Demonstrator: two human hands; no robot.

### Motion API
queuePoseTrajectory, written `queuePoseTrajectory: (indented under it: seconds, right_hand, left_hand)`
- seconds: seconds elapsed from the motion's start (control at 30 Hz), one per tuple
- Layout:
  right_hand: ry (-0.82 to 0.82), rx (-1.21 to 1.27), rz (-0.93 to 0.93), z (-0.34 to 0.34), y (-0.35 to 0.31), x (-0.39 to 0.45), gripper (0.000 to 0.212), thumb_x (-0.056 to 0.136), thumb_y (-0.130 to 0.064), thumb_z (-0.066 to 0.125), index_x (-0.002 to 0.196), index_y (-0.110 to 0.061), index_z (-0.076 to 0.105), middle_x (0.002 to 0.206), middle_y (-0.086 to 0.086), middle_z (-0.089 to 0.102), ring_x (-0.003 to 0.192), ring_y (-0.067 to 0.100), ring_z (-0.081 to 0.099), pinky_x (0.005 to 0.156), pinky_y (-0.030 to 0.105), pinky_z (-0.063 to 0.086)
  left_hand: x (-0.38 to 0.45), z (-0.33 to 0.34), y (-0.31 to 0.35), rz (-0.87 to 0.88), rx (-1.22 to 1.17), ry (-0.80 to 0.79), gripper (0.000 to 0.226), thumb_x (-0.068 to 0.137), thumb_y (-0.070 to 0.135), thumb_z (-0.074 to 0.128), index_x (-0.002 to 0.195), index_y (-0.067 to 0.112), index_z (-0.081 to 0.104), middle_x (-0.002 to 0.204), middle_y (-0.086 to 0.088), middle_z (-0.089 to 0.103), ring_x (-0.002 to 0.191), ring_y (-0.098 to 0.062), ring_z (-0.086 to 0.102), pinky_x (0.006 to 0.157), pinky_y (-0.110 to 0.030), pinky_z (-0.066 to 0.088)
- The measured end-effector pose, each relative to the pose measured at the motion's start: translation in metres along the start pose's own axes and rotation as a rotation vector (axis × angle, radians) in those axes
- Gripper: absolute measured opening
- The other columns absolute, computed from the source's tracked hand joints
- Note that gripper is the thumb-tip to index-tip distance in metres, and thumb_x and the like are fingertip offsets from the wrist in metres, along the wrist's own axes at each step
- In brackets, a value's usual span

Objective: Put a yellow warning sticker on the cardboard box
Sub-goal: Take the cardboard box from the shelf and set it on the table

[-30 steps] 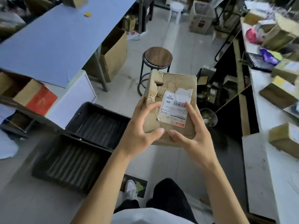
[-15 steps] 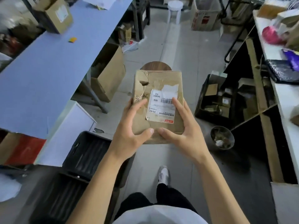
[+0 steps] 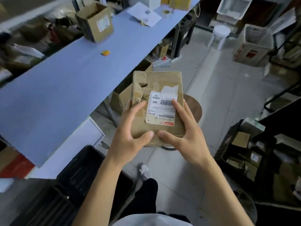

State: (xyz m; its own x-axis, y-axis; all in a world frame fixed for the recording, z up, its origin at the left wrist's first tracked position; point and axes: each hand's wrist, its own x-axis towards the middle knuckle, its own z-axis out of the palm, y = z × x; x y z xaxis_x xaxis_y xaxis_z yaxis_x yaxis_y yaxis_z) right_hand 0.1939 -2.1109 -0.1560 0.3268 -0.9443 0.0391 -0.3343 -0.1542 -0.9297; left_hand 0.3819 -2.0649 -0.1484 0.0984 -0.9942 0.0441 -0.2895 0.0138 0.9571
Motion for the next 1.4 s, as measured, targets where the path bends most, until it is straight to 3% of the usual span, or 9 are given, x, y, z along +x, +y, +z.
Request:
queuePoseTrajectory:
  seconds: [0.2, 0.33, 0.5, 0.57, 0.7, 0.87, 0.97, 1.13, 1.4]
  right_hand:
    - [-0.023, 0.004, -0.031, 0.012, -0.018, 0.117, 0.092, 0.07, -0.045, 0.08, 0.147, -0.053, 0.03, 0.164, -0.019, 0.015, 0.148, 0.0, 0.025, 0.119, 0.041, 0.034]
    - [-0.104, -0.009, -0.064, 0.026, -0.028, 0.189, 0.091, 0.069, -0.044, 0.08, 0.146, -0.054, 0.032, 0.162, -0.016, 0.023, 0.144, 0.001, 0.035, 0.115, 0.04, 0.04]
    - [-0.23, 0.039, -0.084, 0.06, -0.026, 0.263, 0.089, 0.069, -0.041, 0.081, 0.143, -0.056, 0.034, 0.159, -0.02, 0.026, 0.142, 0.001, 0.039, 0.113, 0.04, 0.042]
    - [-0.286, 0.036, -0.091, 0.075, -0.021, 0.297, 0.09, 0.069, -0.041, 0.082, 0.143, -0.057, 0.033, 0.16, -0.021, 0.024, 0.143, 0.0, 0.036, 0.114, 0.04, 0.041]
    - [-0.414, 0.066, -0.11, 0.107, -0.001, 0.373, 0.091, 0.068, -0.044, 0.081, 0.144, -0.056, 0.033, 0.161, -0.019, 0.023, 0.147, 0.002, 0.03, 0.117, 0.043, 0.037]
    - [-0.51, 0.092, -0.102, 0.138, 0.019, 0.483, 0.091, 0.063, -0.05, 0.081, 0.141, -0.059, 0.035, 0.161, -0.013, 0.028, 0.147, 0.005, 0.031, 0.118, 0.046, 0.035]
    - [-0.566, 0.077, -0.139, 0.151, 0.014, 0.535, 0.091, 0.065, -0.047, 0.081, 0.143, -0.056, 0.035, 0.16, -0.011, 0.028, 0.146, 0.005, 0.032, 0.118, 0.044, 0.036]
    - [-0.705, 0.044, -0.219, 0.182, 0.0, 0.596, 0.09, 0.071, -0.037, 0.08, 0.147, -0.047, 0.034, 0.161, -0.016, 0.025, 0.145, -0.002, 0.031, 0.117, 0.035, 0.038]
    - [-0.8, -0.013, -0.205, 0.228, -0.001, 0.646, 0.09, 0.07, -0.051, 0.077, 0.147, -0.052, 0.029, 0.162, -0.01, 0.023, 0.149, 0.006, 0.027, 0.116, 0.042, 0.038]
  left_hand:
    - [0.103, -0.045, -0.006, 0.022, -0.013, 0.056, 0.076, 0.079, 0.01, 0.072, 0.143, 0.038, 0.043, 0.15, 0.013, 0.04, 0.132, 0.015, 0.036, 0.097, 0.002, 0.033]
    - [0.153, -0.073, -0.011, 0.016, -0.002, 0.151, 0.076, 0.078, 0.018, 0.071, 0.141, 0.046, 0.041, 0.153, 0.015, 0.036, 0.138, 0.011, 0.033, 0.107, -0.009, 0.035]
    - [0.196, -0.107, -0.036, -0.054, 0.018, 0.28, 0.076, 0.075, 0.023, 0.068, 0.14, 0.05, 0.039, 0.157, 0.017, 0.031, 0.145, 0.002, 0.029, 0.117, -0.035, 0.036]
    - [0.214, -0.117, -0.047, -0.074, 0.026, 0.345, 0.076, 0.075, 0.022, 0.068, 0.14, 0.049, 0.041, 0.159, 0.016, 0.029, 0.146, 0.001, 0.027, 0.118, -0.034, 0.035]
    - [0.261, -0.136, -0.071, -0.135, 0.008, 0.465, 0.074, 0.073, 0.016, 0.068, 0.138, 0.042, 0.046, 0.15, 0.017, 0.04, 0.133, 0.011, 0.041, 0.099, -0.007, 0.043]
    - [0.346, -0.162, -0.1, -0.225, 0.003, 0.55, 0.073, 0.073, 0.024, 0.072, 0.135, 0.051, 0.046, 0.152, 0.018, 0.037, 0.136, 0.001, 0.042, 0.108, -0.034, 0.048]
    - [0.385, -0.179, -0.106, -0.242, 0.007, 0.599, 0.071, 0.073, 0.027, 0.073, 0.134, 0.052, 0.047, 0.15, 0.014, 0.04, 0.133, -0.001, 0.047, 0.104, -0.032, 0.051]
    - [0.423, -0.2, -0.126, -0.312, 0.058, 0.787, 0.07, 0.069, 0.038, 0.071, 0.134, 0.047, 0.048, 0.156, 0.013, 0.034, 0.146, -0.005, 0.031, 0.117, -0.039, 0.038]
    - [0.454, -0.236, -0.151, -0.39, -0.014, 0.85, 0.071, 0.071, 0.031, 0.071, 0.137, 0.045, 0.048, 0.157, 0.015, 0.034, 0.145, -0.002, 0.03, 0.117, -0.031, 0.036]
